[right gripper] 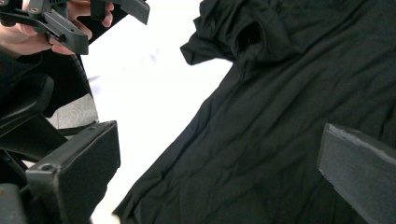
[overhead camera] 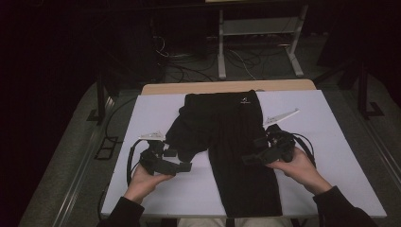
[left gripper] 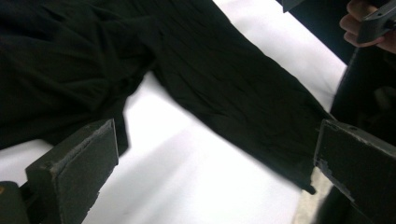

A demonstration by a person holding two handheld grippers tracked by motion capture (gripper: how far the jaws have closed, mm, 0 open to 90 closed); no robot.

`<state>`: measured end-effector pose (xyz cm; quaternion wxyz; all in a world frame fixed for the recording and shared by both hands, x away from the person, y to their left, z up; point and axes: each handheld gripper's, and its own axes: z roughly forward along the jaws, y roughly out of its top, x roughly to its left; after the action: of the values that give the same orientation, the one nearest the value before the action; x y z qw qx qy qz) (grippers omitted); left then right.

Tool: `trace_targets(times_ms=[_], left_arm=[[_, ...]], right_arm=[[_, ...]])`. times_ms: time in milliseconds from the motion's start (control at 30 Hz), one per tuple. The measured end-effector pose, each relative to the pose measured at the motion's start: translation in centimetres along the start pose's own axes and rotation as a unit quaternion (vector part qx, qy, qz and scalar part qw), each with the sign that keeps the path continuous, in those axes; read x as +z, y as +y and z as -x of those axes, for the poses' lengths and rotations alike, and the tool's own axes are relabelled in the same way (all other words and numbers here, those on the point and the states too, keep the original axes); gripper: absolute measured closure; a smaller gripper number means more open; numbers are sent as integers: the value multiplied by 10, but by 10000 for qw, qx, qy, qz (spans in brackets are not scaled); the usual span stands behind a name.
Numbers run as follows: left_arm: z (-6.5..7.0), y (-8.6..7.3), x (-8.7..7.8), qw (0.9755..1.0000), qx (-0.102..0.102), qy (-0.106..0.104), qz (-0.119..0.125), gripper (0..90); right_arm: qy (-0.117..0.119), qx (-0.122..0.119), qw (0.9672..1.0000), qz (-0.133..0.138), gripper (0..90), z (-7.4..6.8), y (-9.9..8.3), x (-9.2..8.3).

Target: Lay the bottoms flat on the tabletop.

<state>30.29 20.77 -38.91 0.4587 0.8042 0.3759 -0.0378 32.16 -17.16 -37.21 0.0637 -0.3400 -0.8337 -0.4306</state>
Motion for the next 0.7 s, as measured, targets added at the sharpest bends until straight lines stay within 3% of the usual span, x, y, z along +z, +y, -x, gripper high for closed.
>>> trace_targets(times_ms=[367,500,700], left_arm=[[-22,7,-10,9992,-57,324,238,0],[-33,5,-5,9985,-86,509,191,0],[-46,-1,7,9974,-130,705,9,0]], right_arm=[[2,-266,9996,110,3,-7,34,36],[143,-179,9995,230,48,-3,43,52],[179,7,9997,183,82,8,50,78]])
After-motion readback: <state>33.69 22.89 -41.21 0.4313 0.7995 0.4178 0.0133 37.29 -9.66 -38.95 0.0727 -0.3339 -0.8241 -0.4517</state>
